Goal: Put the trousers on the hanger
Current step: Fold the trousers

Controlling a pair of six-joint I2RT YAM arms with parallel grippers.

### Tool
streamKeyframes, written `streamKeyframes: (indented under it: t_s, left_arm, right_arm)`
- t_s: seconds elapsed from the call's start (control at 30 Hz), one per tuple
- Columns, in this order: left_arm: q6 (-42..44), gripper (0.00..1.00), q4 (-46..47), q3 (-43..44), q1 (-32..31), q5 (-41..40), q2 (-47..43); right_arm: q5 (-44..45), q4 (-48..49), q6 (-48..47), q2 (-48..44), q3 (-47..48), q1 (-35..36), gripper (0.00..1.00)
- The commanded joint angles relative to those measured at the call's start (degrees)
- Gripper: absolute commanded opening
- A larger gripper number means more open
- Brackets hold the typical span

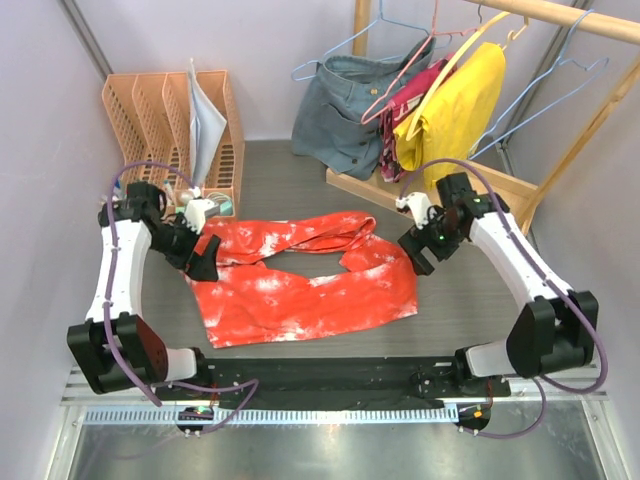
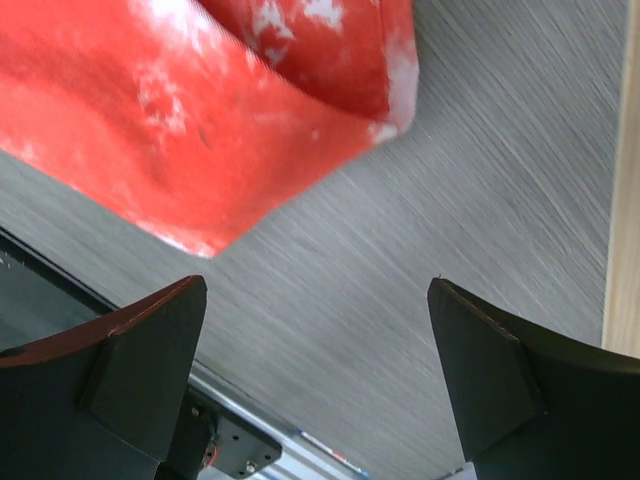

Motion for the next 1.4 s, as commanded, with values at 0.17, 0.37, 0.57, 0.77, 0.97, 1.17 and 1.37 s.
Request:
streamKeyframes:
  t_s: [0.17,0.37,0.57,0.77,0.97,1.17,1.37]
  left_arm:
    - [-8.8,1.0,3.0,-2.4,7.6,-3.1,2.3]
    - [-11.0,1.0,4.8,-4.5,9.6,-2.8,3.1]
    - [-14.5,1.0,6.5,-4.7,9.6,-2.0,4.5]
    - [-15.8,0.95,8.7,-6.4,9.6,-1.6,3.1]
    - [-19.8,0.97,12.0,-8.2,9.6,-3.3,-0.4]
    - [-20.0,1.0,12.8,-8.4,9.7,-2.7,0.7]
    - [-20.8,1.0,14.9,-9.8,10.3,-5.7,2.3]
  right_arm:
    - [1.0,13.1,7.7,11.2,2.8,7.5,0.98]
    - [-0.9,9.9,-3.8,16.2,2.6,8.7,0.97]
    - [2.1,1.0,-11.7,20.2,4.0,8.7,0.16]
    - [3.7,-13.6,-9.2,8.1,14.6,9.0,0.01]
    - [1.3,-24.4,-0.8,4.3,32.7,13.5,0.01]
    - [2.9,-16.6,0.5,8.8,21.8,14.2,0.01]
    - [9.1,-9.6,1.1,7.4,12.5,13.0,0.01]
